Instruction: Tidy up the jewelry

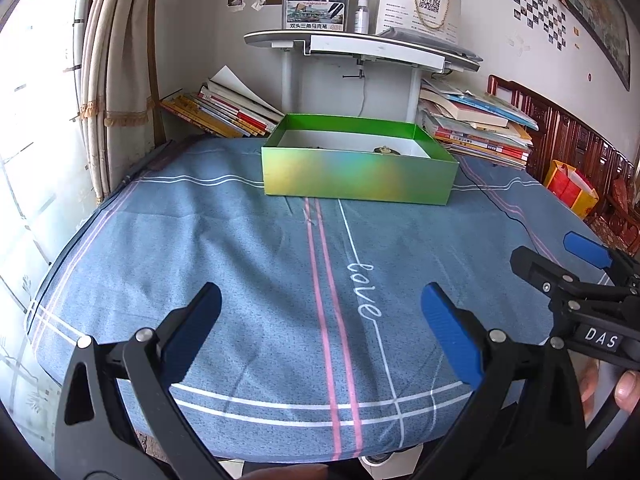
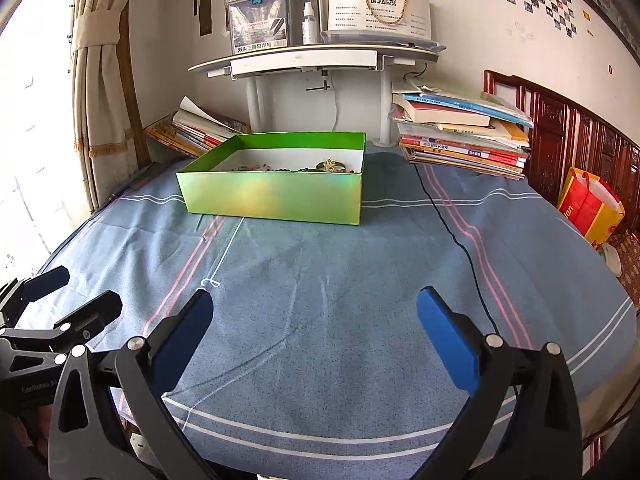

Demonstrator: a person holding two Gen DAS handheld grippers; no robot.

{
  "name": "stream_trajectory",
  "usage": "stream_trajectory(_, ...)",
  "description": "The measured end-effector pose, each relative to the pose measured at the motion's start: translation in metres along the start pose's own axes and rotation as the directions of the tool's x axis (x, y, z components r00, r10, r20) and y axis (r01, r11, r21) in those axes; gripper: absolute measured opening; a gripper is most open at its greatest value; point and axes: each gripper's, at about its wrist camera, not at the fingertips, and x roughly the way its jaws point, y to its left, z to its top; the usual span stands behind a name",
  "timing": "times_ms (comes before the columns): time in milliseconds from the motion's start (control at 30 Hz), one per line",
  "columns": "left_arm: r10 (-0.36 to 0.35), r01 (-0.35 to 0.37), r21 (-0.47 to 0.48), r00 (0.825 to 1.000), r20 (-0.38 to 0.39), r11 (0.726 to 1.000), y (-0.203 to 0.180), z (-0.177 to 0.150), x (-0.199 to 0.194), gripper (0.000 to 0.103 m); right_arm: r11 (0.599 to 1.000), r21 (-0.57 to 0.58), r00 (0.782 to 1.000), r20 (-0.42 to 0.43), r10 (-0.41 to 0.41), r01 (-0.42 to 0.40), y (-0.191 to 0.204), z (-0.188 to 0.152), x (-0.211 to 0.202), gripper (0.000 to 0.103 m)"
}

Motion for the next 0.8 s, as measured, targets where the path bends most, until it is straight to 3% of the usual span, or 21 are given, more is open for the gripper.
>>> stream_trajectory(800,0.000,0.000,-0.010,1.000,-0.010,1.000,0.0040,0.0021,0.0058,0.099,1.000,-0.005,1.000,-0.016,-0.004,0.004,-0.0017,-0.0069,0.0057,0.100)
